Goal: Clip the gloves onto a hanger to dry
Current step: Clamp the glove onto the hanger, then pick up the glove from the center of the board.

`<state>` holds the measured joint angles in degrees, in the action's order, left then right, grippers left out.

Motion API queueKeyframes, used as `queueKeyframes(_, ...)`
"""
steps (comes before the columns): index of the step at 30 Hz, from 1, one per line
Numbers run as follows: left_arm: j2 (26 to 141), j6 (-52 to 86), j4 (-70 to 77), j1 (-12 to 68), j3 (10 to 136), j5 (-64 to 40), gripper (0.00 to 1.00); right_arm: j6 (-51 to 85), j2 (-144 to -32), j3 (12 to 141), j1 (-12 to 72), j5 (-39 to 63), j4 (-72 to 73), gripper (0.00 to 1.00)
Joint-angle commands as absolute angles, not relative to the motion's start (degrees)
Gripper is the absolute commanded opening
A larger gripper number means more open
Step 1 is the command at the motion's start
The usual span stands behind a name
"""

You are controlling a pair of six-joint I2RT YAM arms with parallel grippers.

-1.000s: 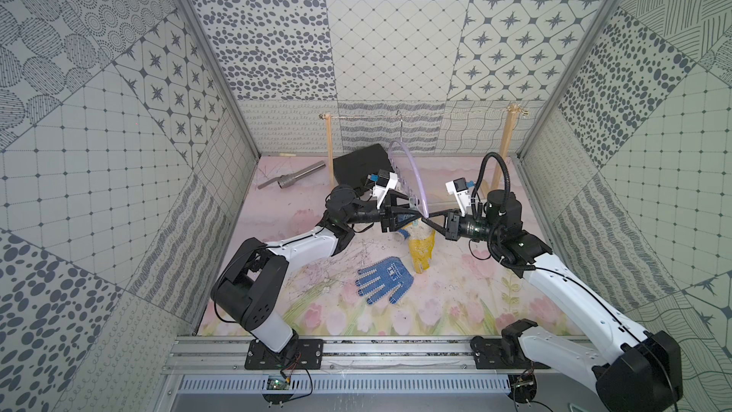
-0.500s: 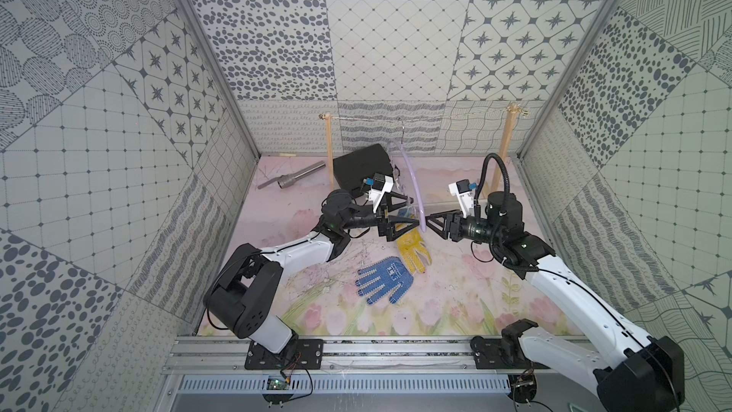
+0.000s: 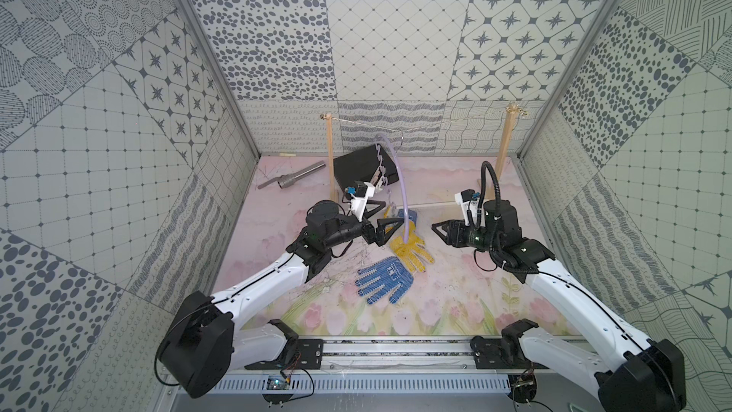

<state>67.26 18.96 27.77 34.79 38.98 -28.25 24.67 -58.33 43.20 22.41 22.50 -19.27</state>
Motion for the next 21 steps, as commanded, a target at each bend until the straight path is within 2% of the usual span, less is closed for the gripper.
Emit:
queueKeyframes(1,60.83,16.65,8.22,36.65,37.62,-6.96,1.0,23.38,-58.64,42.23,22.22,21.93,-18.96,0.48)
queueKeyframes(4,58.12,18.4,1.11,38.07,38.05,-0.52,1.0,23.64,-59.2,41.58,22.23,23.17,-18.76,0.47)
queueKeyframes(10,55.79,18.01,-6.59,43.36,36.5,2.61,0.99,22.7,-60.29,40.27,22.26,26.69,-20.58,0.42)
queueKeyframes(14,57.49,16.52,-10.02,48.75,35.51,4.41,0.87,22.33,-59.37,38.64,22.28,27.07,-21.71,0.41)
queueKeyframes(21,59.5,13.17,-7.24,51.86,32.62,-0.51,0.59,22.51,-60.59,37.35,22.48,28.71,-21.38,0.41)
